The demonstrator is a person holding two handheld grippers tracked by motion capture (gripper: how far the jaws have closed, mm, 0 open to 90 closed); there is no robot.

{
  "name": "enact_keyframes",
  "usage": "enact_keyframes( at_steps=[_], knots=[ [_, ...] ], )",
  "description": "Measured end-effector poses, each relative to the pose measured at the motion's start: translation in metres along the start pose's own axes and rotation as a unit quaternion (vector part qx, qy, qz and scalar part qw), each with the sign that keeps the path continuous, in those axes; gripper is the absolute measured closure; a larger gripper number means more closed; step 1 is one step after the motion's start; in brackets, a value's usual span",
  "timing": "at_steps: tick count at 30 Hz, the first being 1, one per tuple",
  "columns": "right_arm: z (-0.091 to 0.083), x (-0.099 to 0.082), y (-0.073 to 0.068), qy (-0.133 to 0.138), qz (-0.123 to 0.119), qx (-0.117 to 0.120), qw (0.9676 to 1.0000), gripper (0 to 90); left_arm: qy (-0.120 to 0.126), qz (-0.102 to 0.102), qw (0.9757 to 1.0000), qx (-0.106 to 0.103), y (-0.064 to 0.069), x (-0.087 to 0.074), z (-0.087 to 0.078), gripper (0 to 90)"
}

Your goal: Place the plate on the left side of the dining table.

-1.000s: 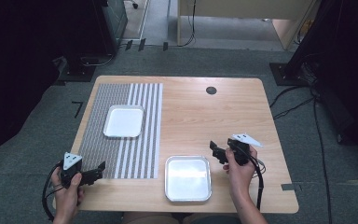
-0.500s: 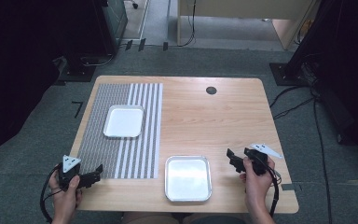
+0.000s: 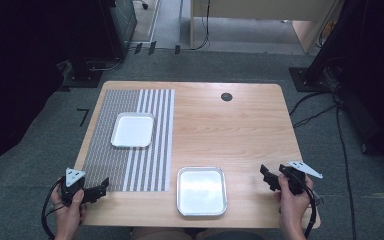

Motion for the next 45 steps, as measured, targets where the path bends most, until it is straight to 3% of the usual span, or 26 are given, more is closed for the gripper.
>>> enact_keyframes(
  at_steps=[17, 25, 29, 37, 40, 45],
  knots=[
    [-0.021, -0.009, 0.050, -0.014, -0.003, -0.040, 0.9991, 22.1, -0.017, 0.003, 0.9998, -0.014, 0.001, -0.003, 0.003, 4.3],
    [-0.029, -0.014, 0.066, -0.025, -0.024, -0.051, 0.9981, 21.6, -0.019, 0.006, 0.9997, -0.012, 0.002, -0.003, 0.003, 4.3],
    [-0.032, -0.015, 0.069, -0.029, -0.038, -0.057, 0.9972, 21.4, -0.020, 0.007, 0.9997, -0.010, 0.002, -0.003, 0.003, 4.3],
    [-0.030, -0.020, 0.064, -0.035, -0.096, -0.074, 0.9920, 19.0, -0.022, 0.012, 0.9997, -0.007, 0.003, -0.003, 0.004, 4.3],
    [-0.030, -0.021, 0.064, -0.037, -0.097, -0.073, 0.9919, 17.8, -0.021, 0.010, 0.9997, -0.009, 0.002, -0.003, 0.004, 4.3],
    [-0.029, -0.021, 0.063, -0.038, -0.100, -0.073, 0.9916, 16.7, -0.026, 0.023, 0.9994, -0.002, 0.005, -0.004, 0.004, 4.3]
  ],
)
Point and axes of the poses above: each handheld gripper's, and its own axes: z roughly forward along the jaws, x roughly out of its top, y roughly to its right, the point moved 3 cm from there along z, roughly forward along the jaws, and after that the axes turned 15 degrees about y, right-handed, at the moved point
